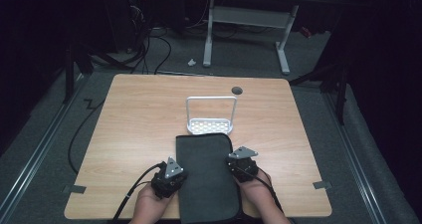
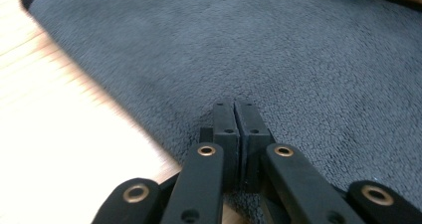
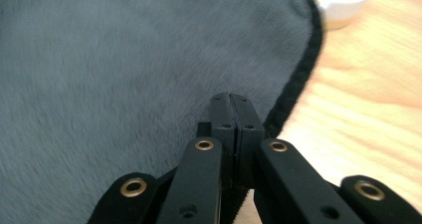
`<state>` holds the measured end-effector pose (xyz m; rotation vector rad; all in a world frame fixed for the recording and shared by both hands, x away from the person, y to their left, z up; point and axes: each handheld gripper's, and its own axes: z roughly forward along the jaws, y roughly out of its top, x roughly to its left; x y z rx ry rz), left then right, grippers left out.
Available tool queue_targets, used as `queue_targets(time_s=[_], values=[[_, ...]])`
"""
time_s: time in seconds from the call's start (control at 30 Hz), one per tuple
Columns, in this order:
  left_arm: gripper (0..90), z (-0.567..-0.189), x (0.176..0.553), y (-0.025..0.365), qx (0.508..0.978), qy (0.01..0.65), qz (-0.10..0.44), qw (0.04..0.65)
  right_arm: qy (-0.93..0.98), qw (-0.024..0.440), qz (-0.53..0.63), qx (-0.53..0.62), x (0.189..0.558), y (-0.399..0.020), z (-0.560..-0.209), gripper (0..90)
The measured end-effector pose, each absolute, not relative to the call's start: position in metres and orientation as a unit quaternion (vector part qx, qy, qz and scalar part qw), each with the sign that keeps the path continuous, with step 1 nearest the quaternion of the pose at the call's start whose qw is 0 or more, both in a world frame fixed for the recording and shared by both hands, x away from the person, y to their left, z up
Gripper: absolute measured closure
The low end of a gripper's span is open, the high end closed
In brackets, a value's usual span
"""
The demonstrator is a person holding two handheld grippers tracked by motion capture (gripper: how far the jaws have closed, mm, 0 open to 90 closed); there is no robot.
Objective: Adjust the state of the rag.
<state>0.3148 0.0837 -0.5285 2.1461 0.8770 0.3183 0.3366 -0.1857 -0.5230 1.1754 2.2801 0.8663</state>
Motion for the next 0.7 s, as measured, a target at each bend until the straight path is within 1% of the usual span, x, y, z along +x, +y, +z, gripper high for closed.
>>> queue_targets(time_s=[0.1, 0.2, 0.3, 0.4, 0.47, 0.5, 0.63, 0.7], values=[[88.4, -0.528, 0.316, 0.088, 0.844, 0.347, 0.117, 0.391, 0.823, 0.211, 0.317, 0.421, 0.333, -0.185, -0.523, 90.0], [88.3, -0.527, 0.311, 0.094, 0.848, 0.345, 0.093, 0.391, 0.827, 0.206, 0.324, 0.41, 0.318, -0.186, -0.524, 90.0], [88.2, -0.527, 0.306, 0.096, 0.848, 0.345, 0.085, 0.394, 0.826, 0.197, 0.333, 0.409, 0.307, -0.188, -0.524, 89.2], [87.5, -0.529, 0.29, 0.1, 0.846, 0.339, 0.065, 0.407, 0.829, 0.188, 0.339, 0.404, 0.295, -0.192, -0.524, 88.4], [87.1, -0.529, 0.286, 0.1, 0.846, 0.337, 0.06, 0.409, 0.828, 0.187, 0.345, 0.4, 0.284, -0.194, -0.525, 88.2], [86.5, -0.528, 0.282, 0.1, 0.849, 0.333, 0.051, 0.406, 0.828, 0.187, 0.347, 0.399, 0.281, -0.195, -0.526, 88.1], [82.5, -0.526, 0.281, 0.099, 0.853, 0.326, 0.048, 0.404, 0.829, 0.182, 0.349, 0.397, 0.276, -0.197, -0.525, 87.3], [78.1, -0.522, 0.287, 0.1, 0.848, 0.335, 0.056, 0.408, 0.828, 0.181, 0.353, 0.397, 0.278, -0.196, -0.526, 87.3]])
